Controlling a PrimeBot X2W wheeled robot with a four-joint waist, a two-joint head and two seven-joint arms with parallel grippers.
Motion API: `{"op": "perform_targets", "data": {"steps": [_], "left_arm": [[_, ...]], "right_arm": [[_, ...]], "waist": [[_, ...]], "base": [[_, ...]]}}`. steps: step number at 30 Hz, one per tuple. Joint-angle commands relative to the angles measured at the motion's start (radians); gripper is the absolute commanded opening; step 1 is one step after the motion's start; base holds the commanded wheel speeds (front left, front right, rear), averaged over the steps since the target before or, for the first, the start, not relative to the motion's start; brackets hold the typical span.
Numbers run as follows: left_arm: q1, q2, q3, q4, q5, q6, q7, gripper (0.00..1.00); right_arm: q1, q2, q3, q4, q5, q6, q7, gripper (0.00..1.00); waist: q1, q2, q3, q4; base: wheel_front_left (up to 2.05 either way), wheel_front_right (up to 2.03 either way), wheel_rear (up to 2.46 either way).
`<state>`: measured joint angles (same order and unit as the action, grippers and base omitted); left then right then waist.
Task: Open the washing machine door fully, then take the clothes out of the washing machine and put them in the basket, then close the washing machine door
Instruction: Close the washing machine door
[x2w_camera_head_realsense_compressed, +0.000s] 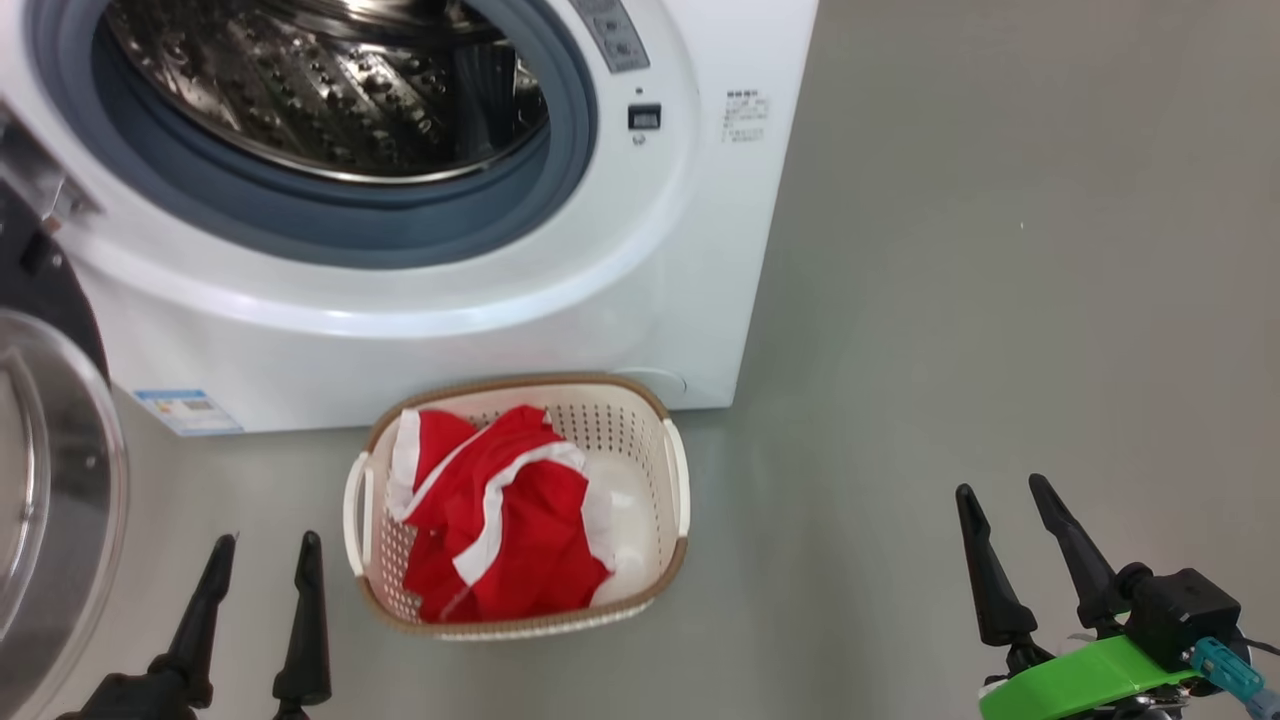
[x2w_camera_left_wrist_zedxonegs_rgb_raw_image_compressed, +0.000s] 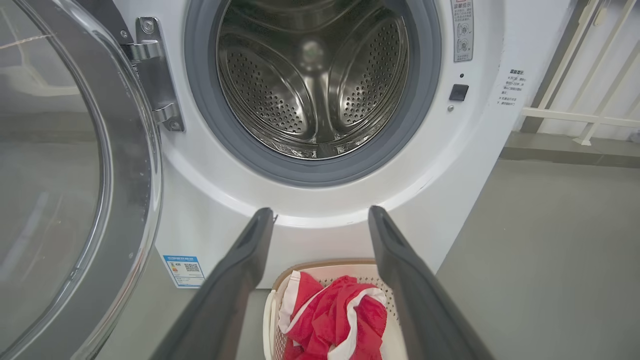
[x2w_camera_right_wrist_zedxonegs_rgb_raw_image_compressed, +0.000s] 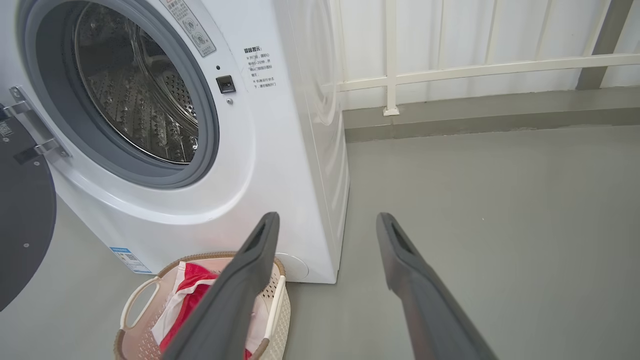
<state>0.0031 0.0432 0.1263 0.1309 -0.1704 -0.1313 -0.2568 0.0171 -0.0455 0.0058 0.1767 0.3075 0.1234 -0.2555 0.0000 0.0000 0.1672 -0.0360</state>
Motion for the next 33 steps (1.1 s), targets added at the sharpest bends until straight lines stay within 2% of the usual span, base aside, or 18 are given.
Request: {"op": "perform_targets", "data": {"steps": [1,9,22,33], "left_arm": [[-0.002,0.007,0.027,-0.029,-0.003,0.001,-0.005,1.00],[-0.006,0.007,0.024,-0.026,0.000,0.001,-0.005,1.00],[-0.009,0.007,0.017,-0.026,-0.008,0.001,-0.005,1.00],[0.002,0.007,-0.005,-0.007,-0.048,0.017,-0.005,1.00]], "right_arm": [[-0.009,-0.005,0.019,-0.025,0.002,0.007,-0.006,1.00],[-0.011,-0.005,0.018,-0.025,0.003,0.007,-0.006,1.00],[-0.011,-0.005,0.026,-0.021,0.000,0.007,-0.006,1.00],[-0.007,-0.005,0.046,-0.009,-0.019,0.007,-0.006,1.00]], "waist": [[0.0000,0.0000,0.001,0.000],[0.0000,0.0000,0.002,0.002],[0.0000,0.0000,-0.004,0.016],[0.0000,0.0000,-0.021,0.125]], "base": [[-1.45,1.45,0.00],[-0.84,0.84,0.00],[-0.02,0.02,0.00],[0.00,0.00,0.00]]}}
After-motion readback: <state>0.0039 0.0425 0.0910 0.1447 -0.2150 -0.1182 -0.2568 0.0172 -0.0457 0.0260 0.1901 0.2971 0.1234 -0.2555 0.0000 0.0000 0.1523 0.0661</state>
